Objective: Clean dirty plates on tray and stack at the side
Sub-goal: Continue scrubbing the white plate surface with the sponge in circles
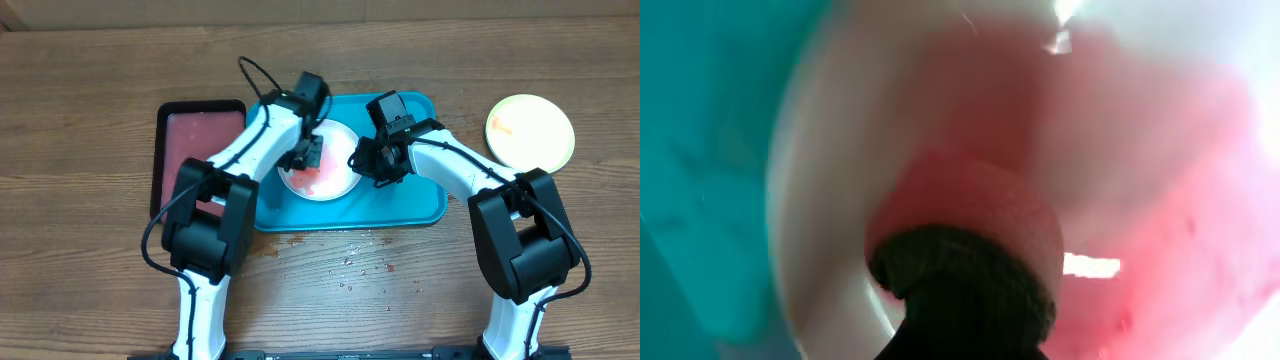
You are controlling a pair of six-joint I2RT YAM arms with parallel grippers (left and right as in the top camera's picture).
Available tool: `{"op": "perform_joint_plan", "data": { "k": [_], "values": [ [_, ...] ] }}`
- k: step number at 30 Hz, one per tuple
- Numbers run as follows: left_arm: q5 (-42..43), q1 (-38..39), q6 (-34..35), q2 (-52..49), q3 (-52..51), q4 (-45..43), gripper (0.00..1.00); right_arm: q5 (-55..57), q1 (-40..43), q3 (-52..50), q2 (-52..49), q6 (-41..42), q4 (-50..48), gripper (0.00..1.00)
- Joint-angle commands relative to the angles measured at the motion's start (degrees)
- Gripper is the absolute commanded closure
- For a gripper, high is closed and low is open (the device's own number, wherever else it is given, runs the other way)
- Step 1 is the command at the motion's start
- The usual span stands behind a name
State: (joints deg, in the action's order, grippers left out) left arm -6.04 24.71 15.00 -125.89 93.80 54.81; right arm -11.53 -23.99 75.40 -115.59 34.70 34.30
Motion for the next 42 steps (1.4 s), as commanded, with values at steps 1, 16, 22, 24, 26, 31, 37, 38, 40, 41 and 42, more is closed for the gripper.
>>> {"op": "perform_joint_plan", "data": {
  "k": [1, 16, 22, 24, 26, 31, 37, 38, 40, 41, 42],
  "values": [
    [1.1, 3.1, -1.4, -5.1, -4.5, 2.0, 0.96, -0.1, -0.1, -0.1, 0.2, -0.6, 0.0, 0.96],
    [9.9, 4.2, 2.8, -5.1, -7.9, -11.2, 0.96, -0.1, -0.1, -0.1, 0.2, -0.6, -0.7, 0.96],
    [3.9, 4.2, 3.9, -5.1, -7.9, -10.8, 0.96, -0.1, -0.1, -0.1, 0.2, -0.6, -0.7, 0.96],
    [1.6, 4.2, 3.9, -5.1, -8.1, -8.9, 0.96, -0.1, 0.0, -0.1, 0.2, -0.6, -0.7, 0.96],
    [0.3, 4.2, 3.9, -5.1, -8.7, -7.0, 0.96, -0.1, 0.0, -0.1, 0.2, -0.6, -0.7, 0.96],
    [-1.5, 4.2, 3.9, -5.1, -12.0, -5.1, 0.96, -0.1, 0.0, -0.1, 0.2, -0.6, -0.6, 0.96],
    [-3.6, 4.1, 3.9, -5.1, -16.3, -6.2, 0.96, -0.1, -0.1, -0.1, 0.2, -0.6, -0.7, 0.96],
    [-3.7, 4.1, 3.9, -5.1, -16.4, -6.6, 0.96, -0.1, -0.1, -0.1, 0.2, -0.6, -0.7, 0.96],
    [-4.2, 4.0, 3.9, -5.0, -16.3, -7.8, 0.96, -0.1, -0.1, -0.1, 0.2, -0.6, -0.6, 0.96],
    [-4.8, 3.9, 3.9, -5.0, -16.3, -8.7, 0.96, -0.1, -0.1, -0.1, 0.2, -0.6, -0.6, 0.96],
    [-4.9, 3.7, 3.9, -5.0, -16.3, -9.5, 0.96, -0.1, -0.1, -0.1, 0.2, -0.6, -0.6, 0.96]
  ]
}}
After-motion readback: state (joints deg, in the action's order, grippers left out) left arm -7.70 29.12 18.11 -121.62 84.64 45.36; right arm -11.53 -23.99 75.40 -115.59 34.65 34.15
